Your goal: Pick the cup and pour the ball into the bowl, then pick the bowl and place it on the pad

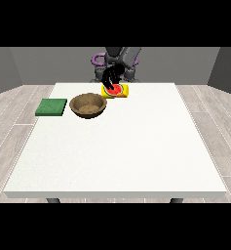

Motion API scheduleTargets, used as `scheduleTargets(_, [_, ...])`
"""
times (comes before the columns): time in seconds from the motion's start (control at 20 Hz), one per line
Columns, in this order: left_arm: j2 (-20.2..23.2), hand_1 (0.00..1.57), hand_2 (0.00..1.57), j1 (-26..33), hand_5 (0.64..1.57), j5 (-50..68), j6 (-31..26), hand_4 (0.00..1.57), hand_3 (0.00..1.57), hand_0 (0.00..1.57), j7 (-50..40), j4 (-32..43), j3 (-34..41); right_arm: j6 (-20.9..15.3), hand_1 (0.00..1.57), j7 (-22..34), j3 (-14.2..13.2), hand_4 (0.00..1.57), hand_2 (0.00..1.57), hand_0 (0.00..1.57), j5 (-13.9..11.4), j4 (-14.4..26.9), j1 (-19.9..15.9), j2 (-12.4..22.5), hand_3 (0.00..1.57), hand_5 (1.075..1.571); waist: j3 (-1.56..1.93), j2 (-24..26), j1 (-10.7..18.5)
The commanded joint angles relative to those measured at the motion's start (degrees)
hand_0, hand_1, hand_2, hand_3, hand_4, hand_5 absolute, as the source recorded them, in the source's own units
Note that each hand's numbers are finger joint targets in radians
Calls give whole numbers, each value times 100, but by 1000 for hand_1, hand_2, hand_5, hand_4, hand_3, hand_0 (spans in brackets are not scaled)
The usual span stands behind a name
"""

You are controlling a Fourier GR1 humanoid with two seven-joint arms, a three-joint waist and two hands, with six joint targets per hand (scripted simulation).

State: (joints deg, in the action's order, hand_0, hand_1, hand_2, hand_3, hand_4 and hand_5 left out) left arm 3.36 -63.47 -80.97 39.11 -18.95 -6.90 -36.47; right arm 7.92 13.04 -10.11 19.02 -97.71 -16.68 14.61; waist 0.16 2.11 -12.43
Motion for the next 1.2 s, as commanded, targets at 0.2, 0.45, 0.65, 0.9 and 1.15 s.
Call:
scheduleTargets(0.2, [-330,1497,1571,251,1511,-729,-1448,1051,1571,1497,-517,-936,-715,-18,0,-210,-96,386,0,0,-141,634,54,-51,0,1566,-14,405,229])
scheduleTargets(0.45, [-140,1424,1571,576,1510,491,-510,944,1571,1424,-121,-1373,462,-15,0,-245,-286,364,0,0,-67,472,161,62,0,1564,-28,236,477])
scheduleTargets(0.65, [482,1111,1474,593,1548,1639,-29,947,1482,1111,530,-1923,1474,181,0,-424,-602,377,0,0,91,575,372,273,0,1566,-29,187,723])
scheduleTargets(0.9, [700,1149,1571,1345,1570,3241,468,825,1571,1149,1875,-2690,2507,91,0,-511,-704,394,0,0,91,328,265,312,0,1565,-51,-293,918])
scheduleTargets(1.15, [803,1554,1571,2651,1549,4562,810,1311,1571,1554,3568,-3289,3094,179,0,-545,-753,397,0,0,265,-275,411,316,0,1566,-63,-807,816])
